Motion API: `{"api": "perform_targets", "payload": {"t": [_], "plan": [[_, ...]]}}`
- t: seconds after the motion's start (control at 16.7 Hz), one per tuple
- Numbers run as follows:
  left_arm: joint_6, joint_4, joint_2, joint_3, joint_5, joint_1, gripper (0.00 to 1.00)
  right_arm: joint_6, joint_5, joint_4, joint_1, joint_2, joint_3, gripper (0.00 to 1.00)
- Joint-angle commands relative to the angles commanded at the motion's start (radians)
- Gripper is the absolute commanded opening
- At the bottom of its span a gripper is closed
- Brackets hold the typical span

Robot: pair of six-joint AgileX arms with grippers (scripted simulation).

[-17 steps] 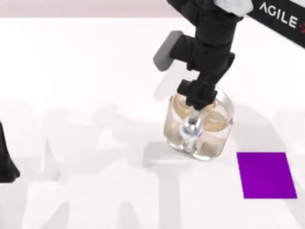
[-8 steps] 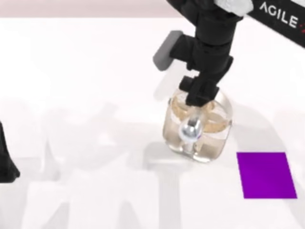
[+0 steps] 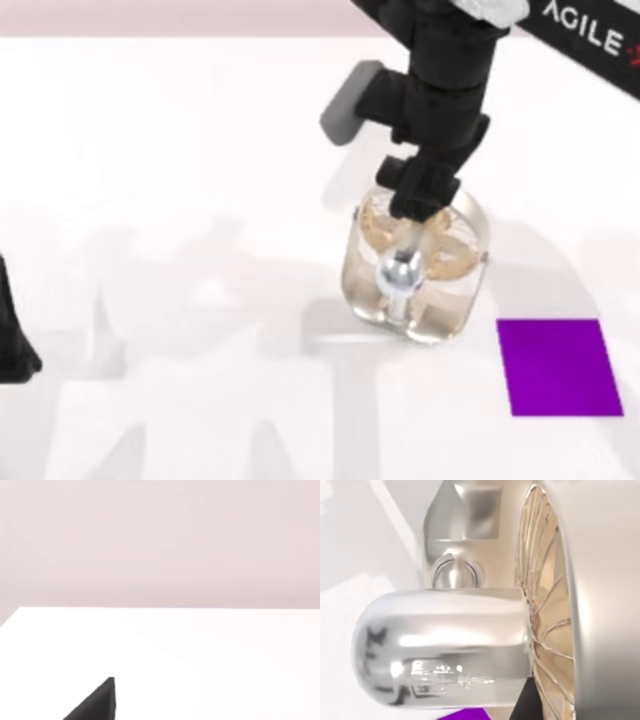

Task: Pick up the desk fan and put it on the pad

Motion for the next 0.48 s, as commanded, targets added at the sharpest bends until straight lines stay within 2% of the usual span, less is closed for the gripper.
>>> {"api": "perform_targets", "payload": {"t": [0.48], "plan": [[0.0,0.0,0.0,0.0,0.0,0.0,1.0,0.001,0.001,-0.222,0.005,0.066,0.3,0.0]]}}
